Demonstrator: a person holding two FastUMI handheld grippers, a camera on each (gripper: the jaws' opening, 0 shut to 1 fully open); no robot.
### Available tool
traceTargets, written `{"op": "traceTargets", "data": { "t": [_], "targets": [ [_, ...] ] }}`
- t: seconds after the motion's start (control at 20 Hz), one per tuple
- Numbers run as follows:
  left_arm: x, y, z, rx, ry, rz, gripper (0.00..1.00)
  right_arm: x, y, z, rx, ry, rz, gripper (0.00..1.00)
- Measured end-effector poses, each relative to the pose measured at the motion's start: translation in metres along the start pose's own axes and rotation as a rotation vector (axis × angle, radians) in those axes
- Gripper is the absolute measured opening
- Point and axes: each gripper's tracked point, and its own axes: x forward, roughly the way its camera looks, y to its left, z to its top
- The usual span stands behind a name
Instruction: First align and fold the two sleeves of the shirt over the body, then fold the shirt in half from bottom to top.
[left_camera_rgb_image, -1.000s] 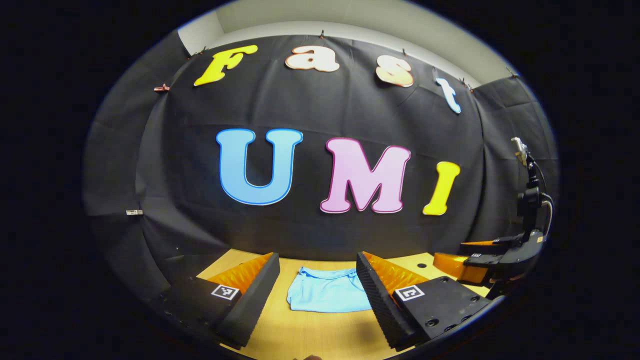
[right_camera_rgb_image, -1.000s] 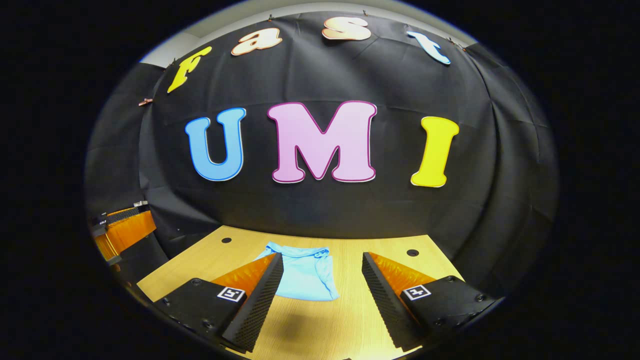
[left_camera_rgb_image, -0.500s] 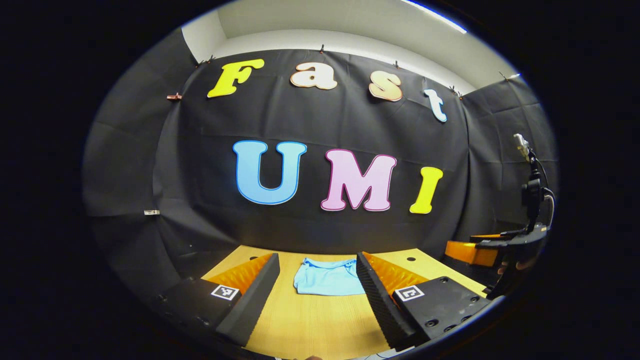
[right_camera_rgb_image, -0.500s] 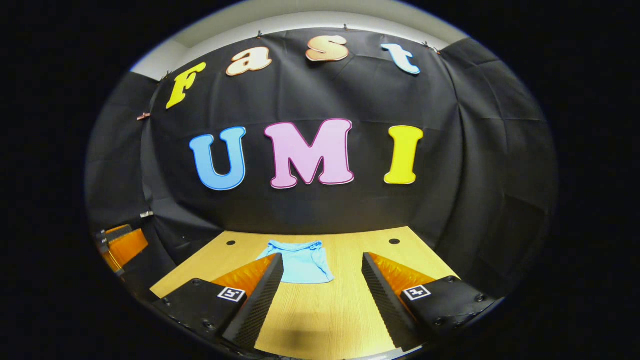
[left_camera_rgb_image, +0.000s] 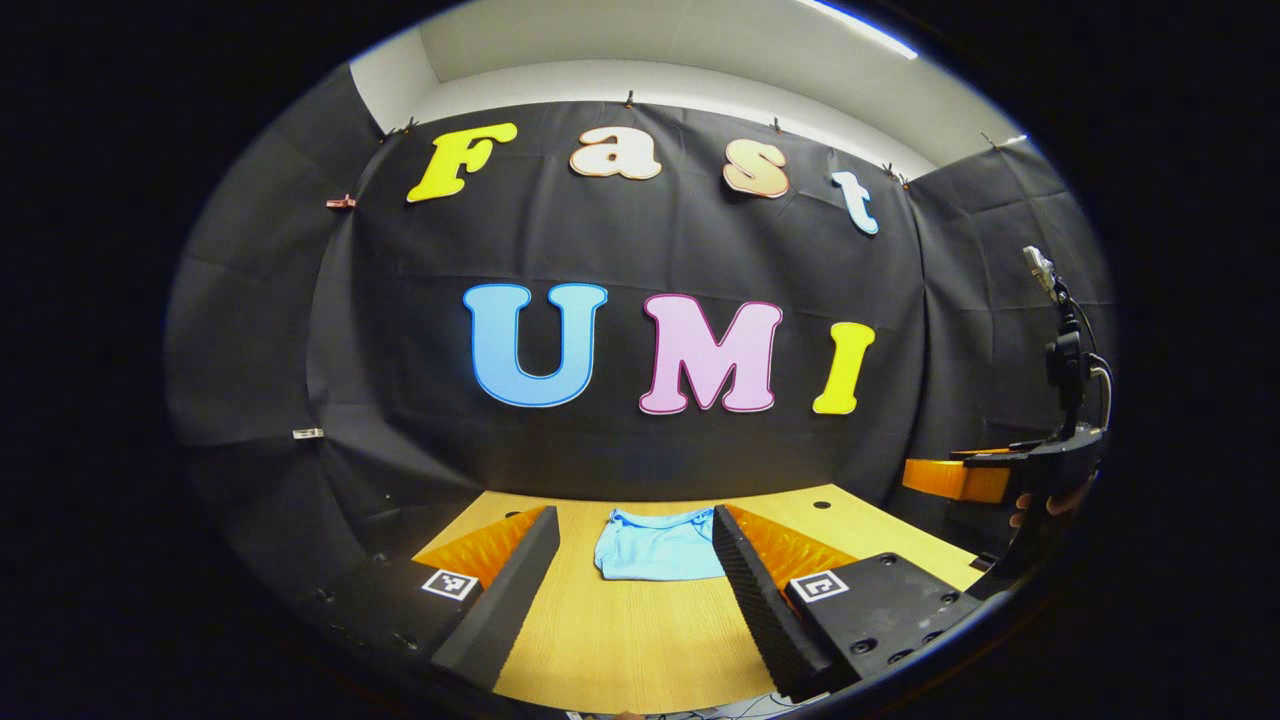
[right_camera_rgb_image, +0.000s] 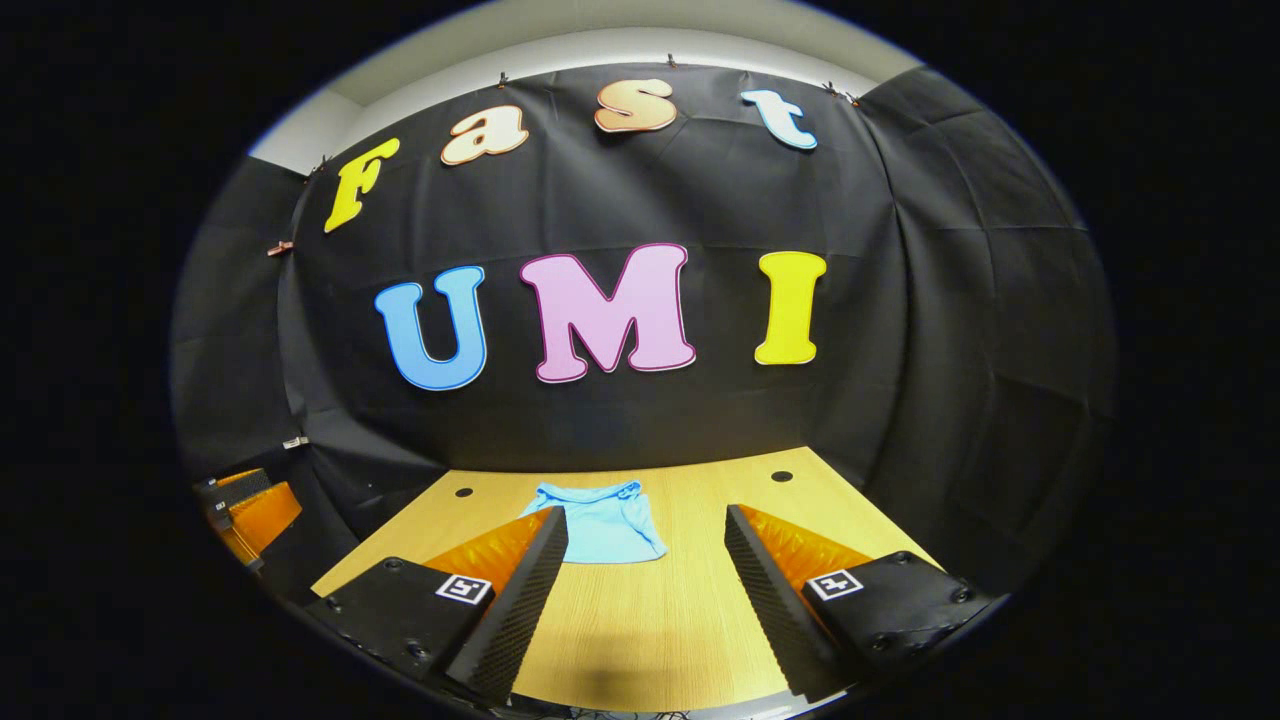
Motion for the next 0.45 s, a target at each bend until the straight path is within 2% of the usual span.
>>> {"op": "traceTargets", "data": {
  "t": [0.45],
  "targets": [
    [0.0109,-0.0036,-0.0082,-0.003,0.024,-0.006,0.98,0.0026,-0.0043,0.0012,-0.002,-0.010,-0.007,0.98]
  ]
}}
